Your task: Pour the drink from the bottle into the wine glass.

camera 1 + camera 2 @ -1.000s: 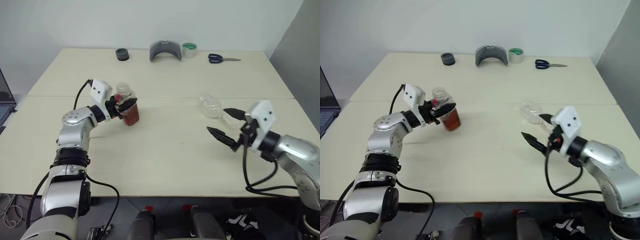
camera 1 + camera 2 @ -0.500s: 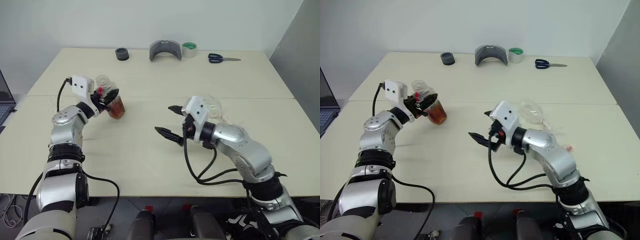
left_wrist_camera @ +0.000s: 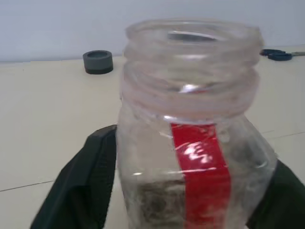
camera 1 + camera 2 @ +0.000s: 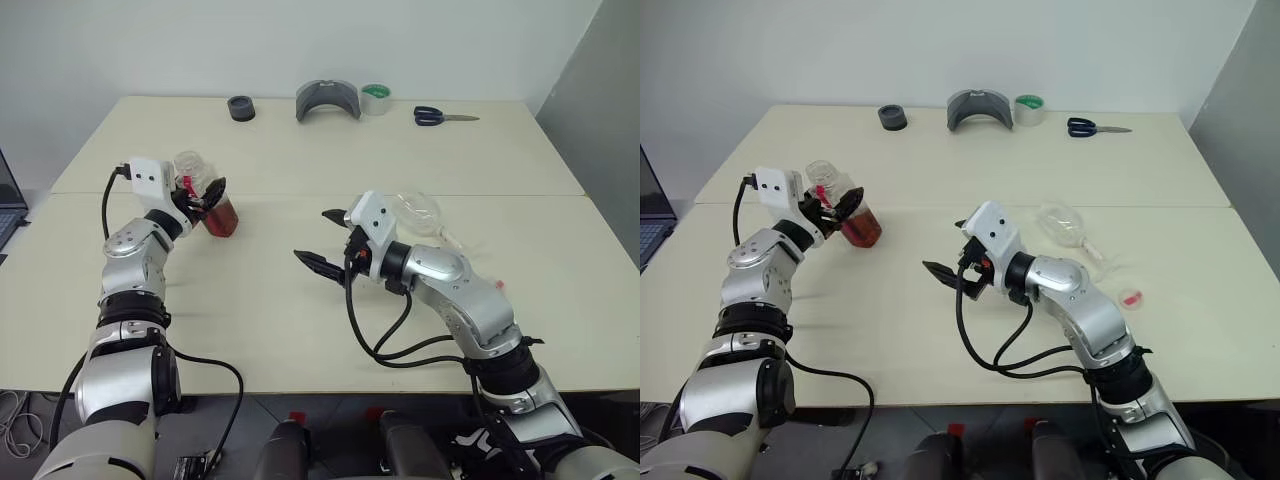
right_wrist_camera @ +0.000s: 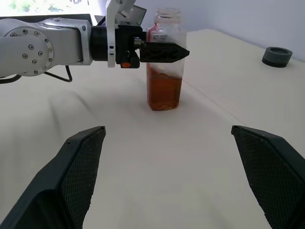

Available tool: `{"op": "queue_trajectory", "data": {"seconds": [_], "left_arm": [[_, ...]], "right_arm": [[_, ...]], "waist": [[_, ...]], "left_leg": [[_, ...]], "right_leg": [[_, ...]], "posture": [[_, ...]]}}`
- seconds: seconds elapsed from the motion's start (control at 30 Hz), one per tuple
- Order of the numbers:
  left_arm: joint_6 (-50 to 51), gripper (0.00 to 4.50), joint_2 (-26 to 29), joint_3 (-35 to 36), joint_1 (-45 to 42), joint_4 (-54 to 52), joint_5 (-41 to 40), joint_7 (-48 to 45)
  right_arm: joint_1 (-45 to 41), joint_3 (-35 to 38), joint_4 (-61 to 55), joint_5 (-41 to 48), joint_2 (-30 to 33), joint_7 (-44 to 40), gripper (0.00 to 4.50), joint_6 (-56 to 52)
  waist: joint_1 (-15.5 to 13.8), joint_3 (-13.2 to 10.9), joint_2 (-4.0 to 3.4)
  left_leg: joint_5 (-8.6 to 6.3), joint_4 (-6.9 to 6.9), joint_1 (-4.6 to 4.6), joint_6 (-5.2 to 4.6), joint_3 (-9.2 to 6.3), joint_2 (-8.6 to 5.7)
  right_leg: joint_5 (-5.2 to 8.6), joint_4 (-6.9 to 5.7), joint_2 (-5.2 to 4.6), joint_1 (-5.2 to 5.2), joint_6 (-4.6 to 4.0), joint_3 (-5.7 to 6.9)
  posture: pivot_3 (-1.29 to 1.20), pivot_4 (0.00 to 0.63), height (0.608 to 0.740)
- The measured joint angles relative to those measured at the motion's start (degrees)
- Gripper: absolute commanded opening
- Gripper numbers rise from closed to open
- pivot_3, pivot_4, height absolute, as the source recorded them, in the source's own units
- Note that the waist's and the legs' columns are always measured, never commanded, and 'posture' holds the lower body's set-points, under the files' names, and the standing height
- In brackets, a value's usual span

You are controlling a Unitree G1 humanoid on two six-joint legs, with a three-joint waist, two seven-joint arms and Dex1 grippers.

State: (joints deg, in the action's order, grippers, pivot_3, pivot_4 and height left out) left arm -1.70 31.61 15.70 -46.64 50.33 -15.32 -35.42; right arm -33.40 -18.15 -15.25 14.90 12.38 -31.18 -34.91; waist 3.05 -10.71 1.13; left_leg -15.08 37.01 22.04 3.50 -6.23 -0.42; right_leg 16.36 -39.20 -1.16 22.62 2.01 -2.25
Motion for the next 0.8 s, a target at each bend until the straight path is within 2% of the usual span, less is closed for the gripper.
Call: {"op": "queue_trajectory", "data": {"seconds": [0.03, 0.47, 0.7, 0.8], "left_arm": [[0.0, 4.45, 0.0, 0.0, 0.0, 0.1, 0.0, 0.0], [-2.0, 4.45, -1.3, -0.2, 5.8, -0.4, 0.8, 1.2], [-3.4, 4.45, -2.9, -0.6, 13.4, -9.2, 2.0, 4.3], [-2.6, 4.45, -3.3, -0.7, 18.5, -16.3, 2.2, 5.6]], "right_arm": [[0.0, 0.0, 0.0, -0.2, -0.1, 0.0, 4.5, 0.0], [0.0, 0.0, 0.0, -1.4, -0.3, 0.0, 4.5, 0.2], [1.3, -0.1, -0.4, -3.1, -0.2, 1.2, 4.5, 0.7], [2.5, 1.2, -2.9, -3.0, 0.2, 2.2, 4.5, 0.3]], "waist": [[0.0, 0.0, 0.0], [0.1, 0.0, 0.0], [0.0, 0.0, 0.01], [0.1, 0.0, 0.01]], "left_leg": [[0.0, 0.0, 0.0, 0.0, 0.0, 0.0], [0.0, 0.0, 0.0, 0.0, -0.01, 0.0], [0.0, -0.01, 0.0, 0.0, -0.03, 0.04], [0.0, -0.02, 0.0, 0.0, -0.1, 0.07]], "right_leg": [[0.0, 0.0, 0.0, 0.0, 0.0, 0.0], [0.0, -0.02, -0.01, 0.02, -0.01, -0.01], [-0.01, -0.05, -0.03, 0.04, -0.02, -0.07], [-0.01, -0.05, -0.05, 0.06, -0.02, -0.09]], "posture": [[0.0, 0.15, 0.74], [0.0, 0.15, 0.74], [0.0, 0.15, 0.74], [0.0, 0.15, 0.74]]}}
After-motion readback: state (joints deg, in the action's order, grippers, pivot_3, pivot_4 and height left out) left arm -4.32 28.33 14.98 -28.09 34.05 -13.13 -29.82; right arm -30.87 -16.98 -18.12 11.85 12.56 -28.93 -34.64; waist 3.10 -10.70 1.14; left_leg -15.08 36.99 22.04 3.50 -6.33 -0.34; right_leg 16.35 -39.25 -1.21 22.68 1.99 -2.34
